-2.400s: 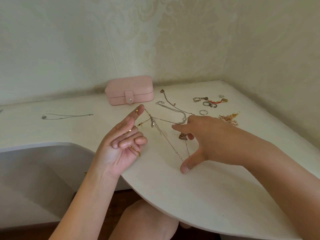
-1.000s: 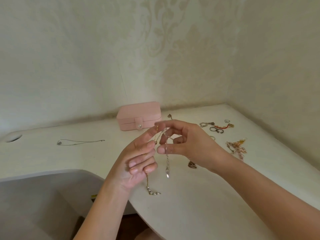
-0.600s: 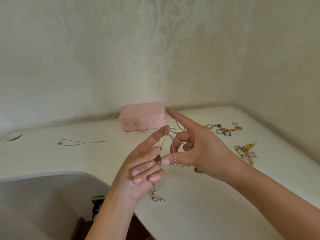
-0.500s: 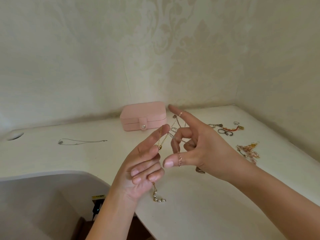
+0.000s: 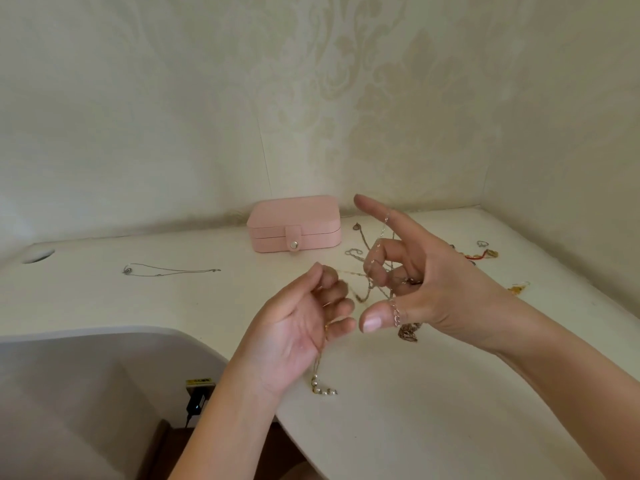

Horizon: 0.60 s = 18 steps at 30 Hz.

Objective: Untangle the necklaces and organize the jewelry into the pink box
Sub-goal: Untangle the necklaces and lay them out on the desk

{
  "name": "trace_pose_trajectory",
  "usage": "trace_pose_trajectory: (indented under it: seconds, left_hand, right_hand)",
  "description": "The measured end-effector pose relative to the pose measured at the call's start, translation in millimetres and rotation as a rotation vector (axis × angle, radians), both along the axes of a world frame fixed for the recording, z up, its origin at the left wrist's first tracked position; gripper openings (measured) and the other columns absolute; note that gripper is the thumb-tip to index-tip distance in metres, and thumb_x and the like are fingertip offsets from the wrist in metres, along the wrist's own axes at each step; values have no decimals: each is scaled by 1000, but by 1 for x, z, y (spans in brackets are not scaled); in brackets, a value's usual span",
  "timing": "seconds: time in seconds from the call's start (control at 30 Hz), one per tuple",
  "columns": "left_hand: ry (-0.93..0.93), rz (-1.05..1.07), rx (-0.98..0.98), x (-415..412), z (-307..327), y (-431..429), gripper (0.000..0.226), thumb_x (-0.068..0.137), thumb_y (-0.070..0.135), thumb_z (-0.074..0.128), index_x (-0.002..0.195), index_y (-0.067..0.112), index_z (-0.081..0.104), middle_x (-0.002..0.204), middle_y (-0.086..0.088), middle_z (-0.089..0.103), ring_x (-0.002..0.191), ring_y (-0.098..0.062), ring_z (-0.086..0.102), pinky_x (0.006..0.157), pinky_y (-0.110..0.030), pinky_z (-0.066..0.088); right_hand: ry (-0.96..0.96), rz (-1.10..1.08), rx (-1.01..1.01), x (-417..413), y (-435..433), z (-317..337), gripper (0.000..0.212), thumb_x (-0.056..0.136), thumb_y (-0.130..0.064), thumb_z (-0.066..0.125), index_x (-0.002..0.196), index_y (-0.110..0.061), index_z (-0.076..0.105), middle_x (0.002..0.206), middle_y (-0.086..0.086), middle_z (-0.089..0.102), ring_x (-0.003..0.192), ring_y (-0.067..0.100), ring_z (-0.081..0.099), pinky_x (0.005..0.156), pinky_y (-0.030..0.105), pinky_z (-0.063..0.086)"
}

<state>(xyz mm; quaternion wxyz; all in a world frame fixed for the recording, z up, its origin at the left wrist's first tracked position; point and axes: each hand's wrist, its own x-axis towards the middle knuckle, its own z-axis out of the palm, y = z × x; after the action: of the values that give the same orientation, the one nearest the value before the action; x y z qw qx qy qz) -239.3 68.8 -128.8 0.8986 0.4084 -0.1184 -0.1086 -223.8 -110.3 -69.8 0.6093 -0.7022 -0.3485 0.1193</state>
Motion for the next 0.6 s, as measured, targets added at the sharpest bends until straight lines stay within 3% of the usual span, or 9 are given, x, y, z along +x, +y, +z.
trace_pose_trajectory:
  seconds: [0.13, 0.23, 0.33, 0.47, 0.6]
  left_hand:
    - [9, 170, 166, 2, -2, -9, 48, 45, 39, 91, 72, 17, 58, 82, -3, 60, 79, -18, 61, 73, -31, 46]
    - [-38, 320, 322, -1, -2, -13, 40, 54, 37, 82, 66, 20, 48, 72, 2, 51, 77, -16, 44, 69, -31, 33]
    - [-60, 372, 385, -2, 0, -15, 43, 59, 37, 80, 66, 22, 41, 76, -5, 41, 71, -14, 38, 68, -32, 27]
    - [-100, 248, 280, -4, 6, -20, 36, 61, 19, 80, 62, 19, 44, 87, -17, 54, 87, -23, 60, 81, -31, 43]
    - [-70, 180, 177, -7, 15, -30, 53, 48, -7, 79, 79, 13, 40, 69, -9, 70, 64, -19, 69, 58, -26, 54]
  right_hand:
    - [-24, 0, -9, -1, -5, 3, 107, 52, -13, 87, 136, -50, 32, 70, -11, 46, 45, 5, 28, 47, 12, 33]
    - [-42, 3, -28, 1, -8, 4, 107, 50, -17, 87, 136, -50, 32, 72, -12, 47, 45, 5, 29, 48, 12, 34]
    - [-46, -2, -45, 3, -10, 4, 107, 52, -13, 85, 137, -51, 31, 75, -12, 48, 45, 5, 28, 48, 13, 34]
    - [-22, 36, -37, 4, -12, 4, 108, 54, -8, 84, 138, -50, 31, 78, -9, 50, 46, 6, 28, 48, 14, 34]
    - [-6, 66, -36, 7, -13, 4, 109, 52, -15, 87, 138, -51, 31, 80, -8, 53, 46, 6, 30, 47, 14, 35]
